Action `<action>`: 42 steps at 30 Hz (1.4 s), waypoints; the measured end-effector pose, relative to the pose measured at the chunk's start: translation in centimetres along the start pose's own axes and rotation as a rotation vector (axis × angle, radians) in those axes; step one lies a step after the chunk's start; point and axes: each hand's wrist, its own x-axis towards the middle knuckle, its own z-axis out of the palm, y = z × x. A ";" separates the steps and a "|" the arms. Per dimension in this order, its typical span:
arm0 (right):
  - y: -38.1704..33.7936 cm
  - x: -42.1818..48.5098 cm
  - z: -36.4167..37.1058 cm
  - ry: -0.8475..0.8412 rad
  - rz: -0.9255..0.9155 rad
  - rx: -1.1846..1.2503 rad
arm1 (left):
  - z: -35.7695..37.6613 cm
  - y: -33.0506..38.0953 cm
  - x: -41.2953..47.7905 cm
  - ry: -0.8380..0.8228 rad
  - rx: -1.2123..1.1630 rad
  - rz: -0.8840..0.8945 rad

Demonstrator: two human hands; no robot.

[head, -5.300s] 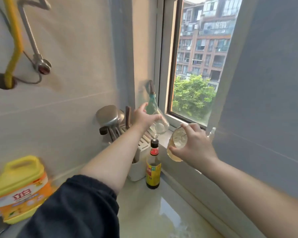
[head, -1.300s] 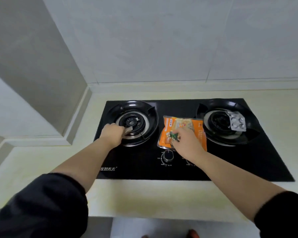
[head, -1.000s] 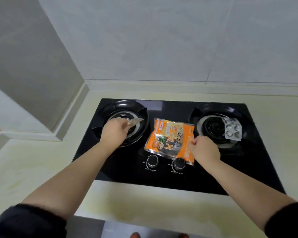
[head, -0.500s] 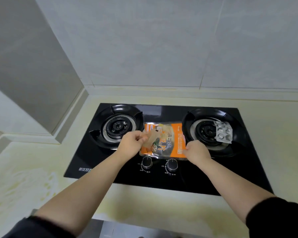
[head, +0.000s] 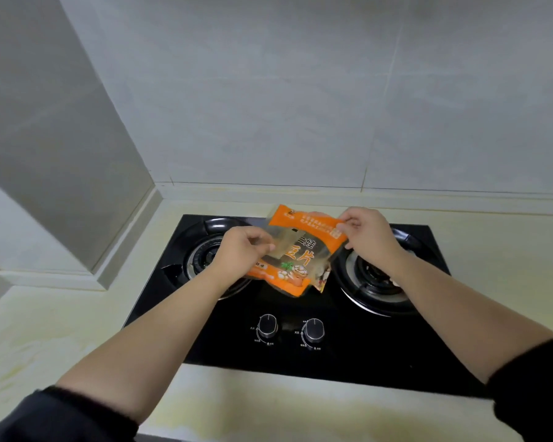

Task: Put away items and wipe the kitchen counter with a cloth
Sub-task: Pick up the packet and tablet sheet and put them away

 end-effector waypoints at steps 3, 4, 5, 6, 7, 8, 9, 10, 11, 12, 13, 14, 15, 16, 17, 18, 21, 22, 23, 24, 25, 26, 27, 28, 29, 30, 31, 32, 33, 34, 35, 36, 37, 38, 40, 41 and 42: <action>0.3 1.4 1.1 0.086 0.078 0.130 | -0.9 -0.4 -0.6 0.143 -0.116 -0.033; 0.9 1.8 1.6 0.098 0.087 0.056 | -1.3 -0.8 -0.7 0.192 -0.169 -0.066; 1.7 2.2 2.3 0.058 0.092 -0.082 | -1.7 -1.2 -0.8 0.238 -0.210 -0.105; 2.5 2.3 3.3 -0.029 0.088 -0.259 | -2.0 -1.6 -1.0 0.279 -0.231 -0.137; 3.4 2.3 4.5 -0.148 0.071 -0.454 | -2.2 -2.1 -1.2 0.311 -0.238 -0.158; 4.3 2.3 5.8 -0.279 0.046 -0.654 | -2.4 -2.6 -1.4 0.331 -0.246 -0.174; 5.0 2.2 7.1 -0.390 0.017 -0.850 | -2.4 -3.1 -1.6 0.347 -0.254 -0.191; 5.8 2.2 8.2 -0.471 -0.014 -1.009 | -2.6 -3.4 -1.8 0.360 -0.263 -0.215; 6.3 2.1 9.2 -0.531 -0.034 -1.118 | -2.7 -3.9 -1.9 0.374 -0.258 -0.237; 6.6 2.1 10.0 -0.567 -0.034 -1.185 | -2.8 -4.2 -2.0 0.383 -0.242 -0.253; 6.8 2.2 10.5 -0.576 -0.020 -1.214 | -3.0 -4.5 -2.1 0.385 -0.222 -0.264; 7.0 2.3 10.9 -0.571 0.007 -1.212 | -3.1 -4.7 -2.2 0.386 -0.214 -0.272; 7.0 2.5 11.2 -0.558 0.036 -1.189 | -3.1 -5.0 -2.3 0.383 -0.213 -0.281; 6.9 2.7 11.4 -0.537 0.050 -1.160 | -3.1 -5.1 -2.4 0.378 -0.219 -0.296; 6.8 2.8 11.6 -0.510 0.050 -1.126 | -3.0 -5.4 -2.5 0.369 -0.233 -0.321; 6.6 3.0 11.7 -0.478 0.044 -1.085 | -3.0 -5.6 -2.6 0.361 -0.257 -0.357; 5.5 3.3 11.2 -0.331 0.067 -0.919 | -3.0 -6.1 -2.7 0.335 -0.386 -0.462; 4.8 3.3 10.7 -0.265 0.101 -0.844 | -3.0 -6.2 -2.7 0.324 -0.425 -0.498; 4.1 3.3 10.1 -0.185 0.134 -0.750 | -2.9 -6.1 -2.7 0.311 -0.455 -0.533; 3.2 3.4 9.5 -0.101 0.143 -0.643 | -2.8 -6.0 -2.5 0.295 -0.477 -0.560; 2.3 3.3 8.9 -0.039 0.114 -0.539 | -2.5 -5.9 -2.4 0.268 -0.497 -0.581; 1.4 3.0 8.4 -0.022 0.048 -0.475 | -2.3 -5.7 -2.2 0.228 -0.516 -0.593; 0.5 2.5 7.9 -0.058 -0.035 -0.467 | -2.1 -5.4 -2.1 0.179 -0.534 -0.595; -0.4 1.9 7.5 -0.139 -0.117 -0.511 | -1.8 -5.0 -1.9 0.125 -0.556 -0.587; -1.2 1.4 7.2 -0.232 -0.182 -0.593 | -1.5 -4.7 -1.7 0.071 -0.589 -0.579; -1.7 0.8 6.9 -0.314 -0.228 -0.684 | -1.2 -4.2 -1.6 0.020 -0.631 -0.570; -2.1 0.4 6.6 -0.374 -0.257 -0.766 | -0.9 -3.8 -1.5 -0.029 -0.679 -0.565; -2.3 0.1 6.3 -0.413 -0.270 -0.825 | -0.6 -3.4 -1.4 -0.072 -0.725 -0.560; -2.3 -0.1 5.9 -0.431 -0.274 -0.862 | -0.2 -3.1 -1.4 -0.115 -0.763 -0.552; -2.2 -0.2 5.6 -0.435 -0.277 -0.888 | 0.0 -2.9 -1.3 -0.146 -0.781 -0.544; -2.1 -0.3 5.4 -0.427 -0.280 -0.908 | 0.4 -2.7 -1.2 -0.173 -0.789 -0.532; -2.1 -0.4 5.2 -0.411 -0.288 -0.921 | 0.7 -2.4 -1.2 -0.194 -0.786 -0.518; -1.9 -0.5 5.1 -0.391 -0.298 -0.929 | 1.1 -2.2 -1.1 -0.206 -0.773 -0.508; -1.8 -0.5 5.0 -0.379 -0.310 -0.931 | 1.5 -2.0 -1.0 -0.216 -0.751 -0.498; -1.7 -0.8 4.8 -0.375 -0.326 -0.905 | 2.3 -1.5 -0.8 -0.197 -0.716 -0.492; -1.7 -1.0 4.5 -0.376 -0.314 -0.856 | 2.7 -1.2 -0.6 -0.168 -0.711 -0.493; -1.6 -1.2 4.1 -0.364 -0.277 -0.771 | 3.2 -1.0 -0.5 -0.138 -0.712 -0.498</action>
